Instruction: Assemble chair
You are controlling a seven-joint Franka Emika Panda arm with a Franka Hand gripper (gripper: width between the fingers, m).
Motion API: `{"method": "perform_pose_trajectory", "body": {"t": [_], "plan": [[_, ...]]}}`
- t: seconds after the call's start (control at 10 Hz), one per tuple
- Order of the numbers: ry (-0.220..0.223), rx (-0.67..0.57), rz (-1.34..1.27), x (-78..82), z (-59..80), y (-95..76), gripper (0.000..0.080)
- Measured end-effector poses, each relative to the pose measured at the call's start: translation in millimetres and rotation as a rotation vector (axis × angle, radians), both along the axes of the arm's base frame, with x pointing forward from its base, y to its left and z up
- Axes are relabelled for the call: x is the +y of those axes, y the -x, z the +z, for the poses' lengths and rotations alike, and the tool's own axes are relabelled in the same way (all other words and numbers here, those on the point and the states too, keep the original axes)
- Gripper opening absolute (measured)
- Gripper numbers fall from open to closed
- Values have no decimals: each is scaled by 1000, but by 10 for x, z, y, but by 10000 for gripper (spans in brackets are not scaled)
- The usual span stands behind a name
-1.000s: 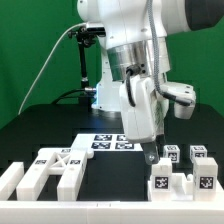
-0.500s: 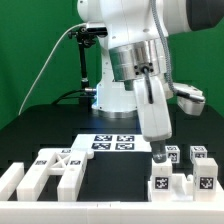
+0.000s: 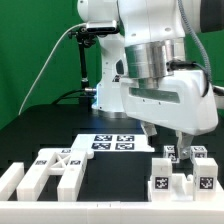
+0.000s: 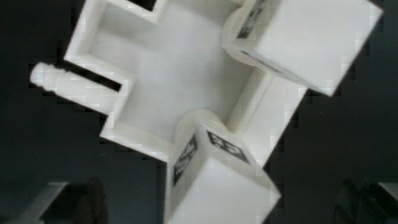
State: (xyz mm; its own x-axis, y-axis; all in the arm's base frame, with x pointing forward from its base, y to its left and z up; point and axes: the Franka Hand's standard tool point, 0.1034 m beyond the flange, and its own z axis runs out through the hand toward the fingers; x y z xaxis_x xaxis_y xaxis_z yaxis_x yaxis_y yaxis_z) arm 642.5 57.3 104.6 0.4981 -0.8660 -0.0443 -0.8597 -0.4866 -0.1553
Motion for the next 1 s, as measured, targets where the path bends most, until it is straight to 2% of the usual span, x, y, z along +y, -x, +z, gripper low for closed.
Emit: {"method": "perform_pose_trajectory", "body": {"t": [0.3,0.4,0.6,0.7,1.0], "plan": [[37,-40,239,-23,-10,-7,648],[111,-132,460,-97,-34,49,648],[208,-196,723,-232,-84,196,648],[302,-250,961,-285,-86,191,648],[335,-263,1034,-304,-101,219,648]]}}
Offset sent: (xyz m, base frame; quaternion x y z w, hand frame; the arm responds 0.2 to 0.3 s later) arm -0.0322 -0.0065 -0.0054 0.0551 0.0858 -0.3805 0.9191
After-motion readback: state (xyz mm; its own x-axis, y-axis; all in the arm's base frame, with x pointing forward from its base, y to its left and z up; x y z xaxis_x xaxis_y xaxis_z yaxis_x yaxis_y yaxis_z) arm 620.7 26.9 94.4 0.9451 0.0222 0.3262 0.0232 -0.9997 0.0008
